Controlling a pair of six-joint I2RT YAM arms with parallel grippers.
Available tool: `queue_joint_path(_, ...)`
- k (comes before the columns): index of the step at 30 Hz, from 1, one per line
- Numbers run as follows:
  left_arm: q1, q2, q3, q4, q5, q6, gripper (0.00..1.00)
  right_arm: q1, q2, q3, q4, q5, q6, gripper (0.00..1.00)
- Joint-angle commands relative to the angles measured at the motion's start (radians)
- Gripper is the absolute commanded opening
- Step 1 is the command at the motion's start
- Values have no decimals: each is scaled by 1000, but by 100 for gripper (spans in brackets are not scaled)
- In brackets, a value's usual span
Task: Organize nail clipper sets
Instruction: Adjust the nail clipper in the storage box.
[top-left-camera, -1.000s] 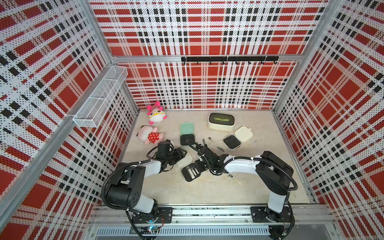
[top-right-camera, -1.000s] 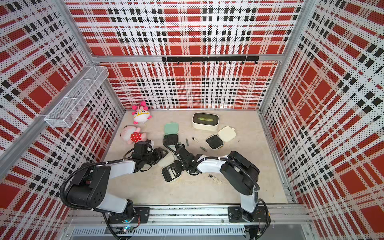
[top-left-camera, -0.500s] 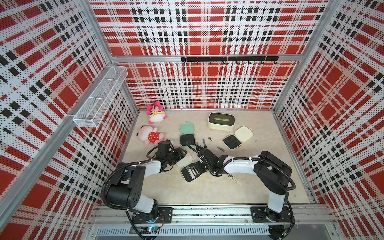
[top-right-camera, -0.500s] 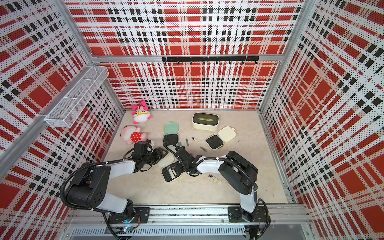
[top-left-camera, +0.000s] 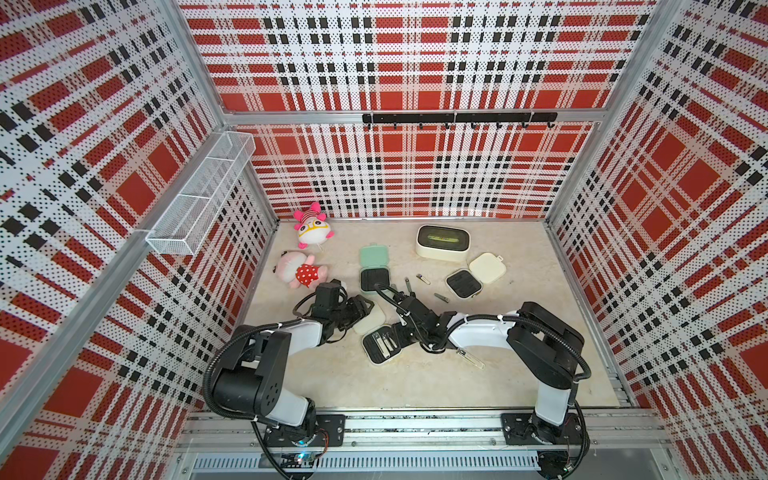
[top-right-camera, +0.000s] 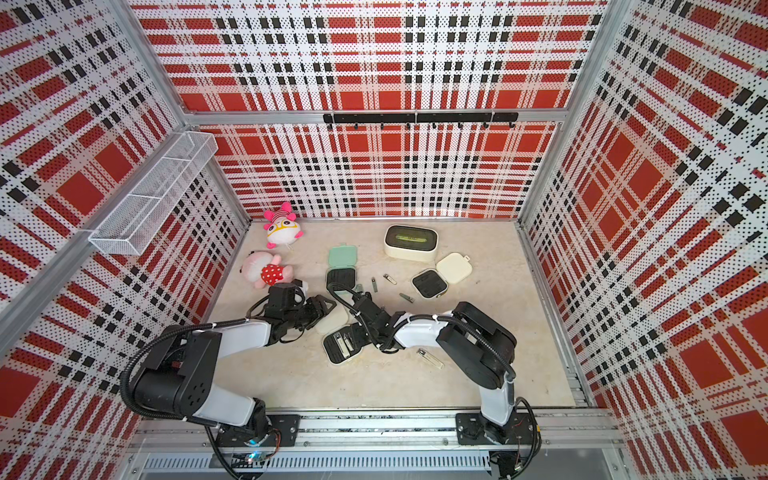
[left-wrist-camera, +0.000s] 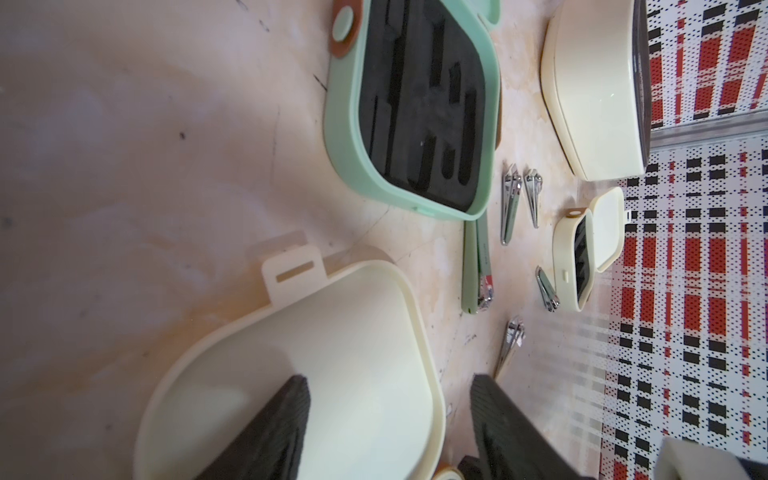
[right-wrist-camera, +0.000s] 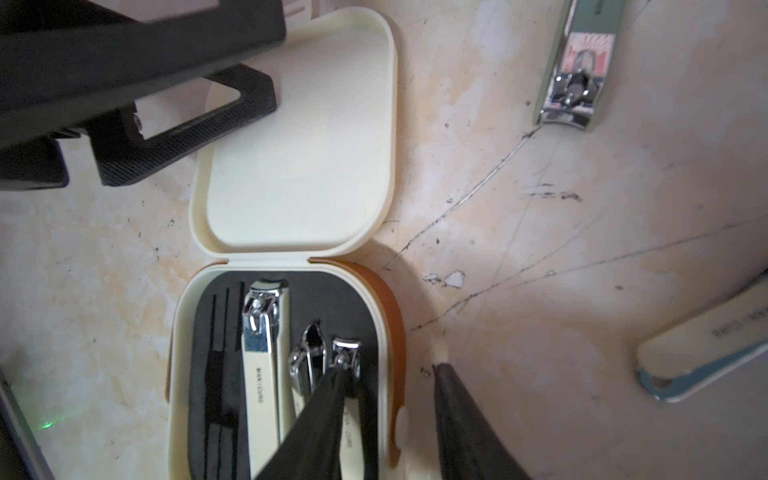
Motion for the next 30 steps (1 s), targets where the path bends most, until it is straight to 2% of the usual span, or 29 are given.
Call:
queue_joint_path(1, 5, 19, -19, -52, 1, 18, 67, 0, -27, -8, -31, 14, 6, 42)
queue_joint_path(9, 9, 14, -19, -57, 1, 22, 67, 10, -39, -10, -12, -28, -14, 49)
queue_joint_path(20, 11, 13, -15, -63, 2, 23, 67, 12, -68, -35, 0, -17, -5, 52)
queue_joint_path(30, 13, 15, -16, -65, 0, 26, 67, 22, -51, -22, 14, -66, -24, 54)
